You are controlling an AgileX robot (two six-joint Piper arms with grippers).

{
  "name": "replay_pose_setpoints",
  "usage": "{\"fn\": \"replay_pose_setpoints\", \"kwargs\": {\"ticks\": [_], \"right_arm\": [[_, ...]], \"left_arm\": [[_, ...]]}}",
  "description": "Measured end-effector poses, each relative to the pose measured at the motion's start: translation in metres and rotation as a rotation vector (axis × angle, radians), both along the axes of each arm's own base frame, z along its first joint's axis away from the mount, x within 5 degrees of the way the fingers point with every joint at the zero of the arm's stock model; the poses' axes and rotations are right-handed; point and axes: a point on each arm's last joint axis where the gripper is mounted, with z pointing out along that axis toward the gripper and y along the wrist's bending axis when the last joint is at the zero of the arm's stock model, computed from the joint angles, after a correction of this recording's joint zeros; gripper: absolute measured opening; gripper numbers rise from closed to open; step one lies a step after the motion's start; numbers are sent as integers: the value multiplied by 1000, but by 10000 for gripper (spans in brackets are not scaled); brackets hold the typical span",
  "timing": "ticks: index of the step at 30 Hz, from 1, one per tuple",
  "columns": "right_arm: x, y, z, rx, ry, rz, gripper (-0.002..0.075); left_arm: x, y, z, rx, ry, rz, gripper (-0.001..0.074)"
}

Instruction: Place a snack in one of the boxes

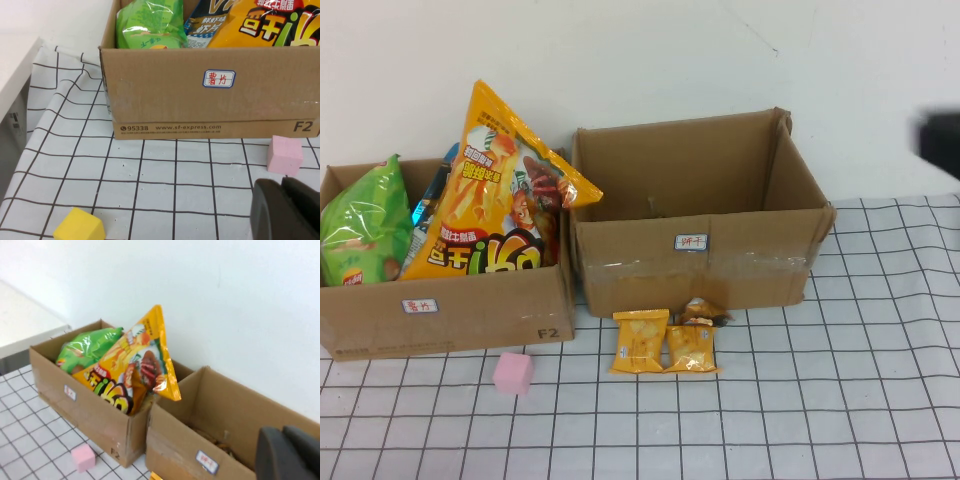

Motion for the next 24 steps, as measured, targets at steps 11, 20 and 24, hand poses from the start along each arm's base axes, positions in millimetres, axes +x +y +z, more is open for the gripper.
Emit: {"fn": "replay_pose_setpoints", "kwargs": {"ticks": [11,20,24], "right_arm": [[-121,-63,-70,114,-285,-94,-1],[-131,-75,-115,149,-345,-162,-1],[-126,-74,-130,134,-319,-183,-1]], "left_arm": [[0,0,0,0,0,0,-1],[0,0,0,0,0,0,-1],[0,0,0,0,0,0,-1]]}}
